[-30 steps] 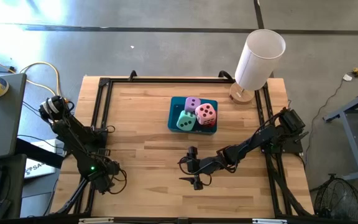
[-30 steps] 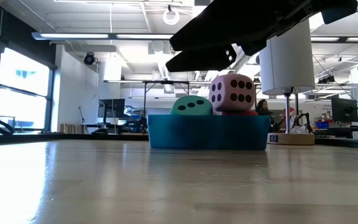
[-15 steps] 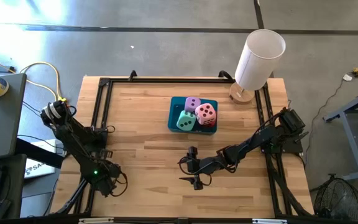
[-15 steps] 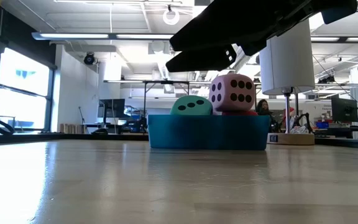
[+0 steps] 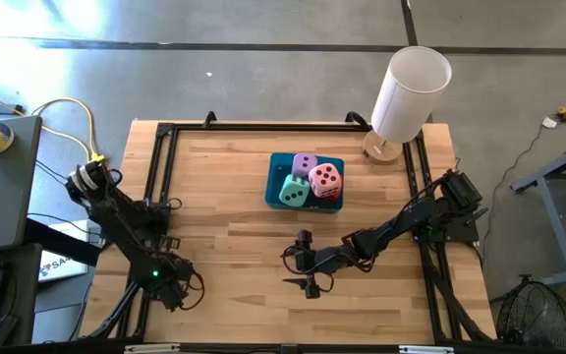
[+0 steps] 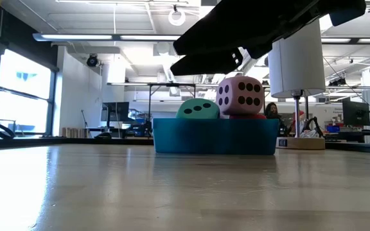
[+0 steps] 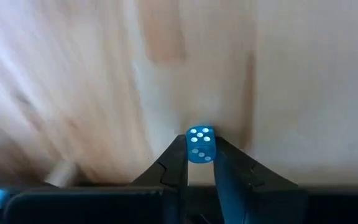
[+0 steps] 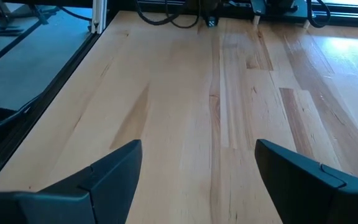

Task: Pick & Place Dice
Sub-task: Put the small blue dice into the blue bin

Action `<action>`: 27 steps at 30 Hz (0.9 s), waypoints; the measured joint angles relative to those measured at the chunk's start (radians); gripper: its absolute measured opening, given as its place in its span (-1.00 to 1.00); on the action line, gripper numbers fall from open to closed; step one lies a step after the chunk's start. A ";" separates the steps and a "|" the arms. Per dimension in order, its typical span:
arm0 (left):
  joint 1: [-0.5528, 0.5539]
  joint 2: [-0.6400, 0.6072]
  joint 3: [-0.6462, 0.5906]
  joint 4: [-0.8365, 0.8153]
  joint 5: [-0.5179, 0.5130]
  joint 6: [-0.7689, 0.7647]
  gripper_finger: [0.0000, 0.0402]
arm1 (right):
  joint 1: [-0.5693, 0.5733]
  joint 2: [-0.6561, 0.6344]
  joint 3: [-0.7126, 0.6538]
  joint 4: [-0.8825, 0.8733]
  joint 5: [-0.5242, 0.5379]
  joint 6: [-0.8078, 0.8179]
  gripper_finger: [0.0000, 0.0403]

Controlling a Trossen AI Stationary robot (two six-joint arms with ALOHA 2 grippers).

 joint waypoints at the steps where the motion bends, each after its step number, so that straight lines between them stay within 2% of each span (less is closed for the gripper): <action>1: 0.009 0.002 0.009 -0.005 -0.023 0.018 -0.75 | 0.000 0.000 0.000 0.001 0.000 0.001 0.51; 4: 0.037 0.001 0.042 0.001 -0.116 0.097 -0.76 | 0.009 0.001 -0.001 0.067 -0.022 0.002 0.51; 7: 0.068 0.001 0.072 -0.005 -0.234 0.196 -0.76 | 0.037 -0.022 0.000 0.133 -0.063 -0.063 0.51; 10: 0.107 0.001 0.101 0.000 -0.372 0.325 -0.76 | 0.065 -0.053 0.000 0.128 -0.056 -0.104 0.51; 13: 0.154 0.000 0.114 0.011 -0.593 0.430 -0.76 | 0.087 -0.070 0.000 0.109 -0.002 -0.105 0.51; 17: 0.246 -0.001 0.114 0.137 -0.953 0.579 -0.73 | 0.113 -0.074 0.000 0.096 0.046 -0.105 0.51; 19: 0.318 -0.001 0.114 0.225 -1.035 0.673 -0.72 | 0.123 -0.074 0.000 0.091 0.061 -0.101 0.51; 21: 0.402 -0.001 0.114 0.324 -1.034 0.796 -0.71 | 0.128 -0.074 0.000 0.081 0.061 -0.096 0.51; 22: 0.450 -0.001 0.113 0.376 -0.999 0.866 -0.71 | 0.131 -0.074 0.000 0.078 0.062 -0.094 0.51; 25: 0.600 -0.001 0.113 0.575 -0.812 1.088 -0.71 | 0.138 -0.074 0.000 0.077 0.068 -0.093 0.51; 27: 0.684 -0.001 0.113 0.702 -0.744 1.204 -0.71 | 0.139 -0.075 0.000 0.068 0.066 -0.080 0.51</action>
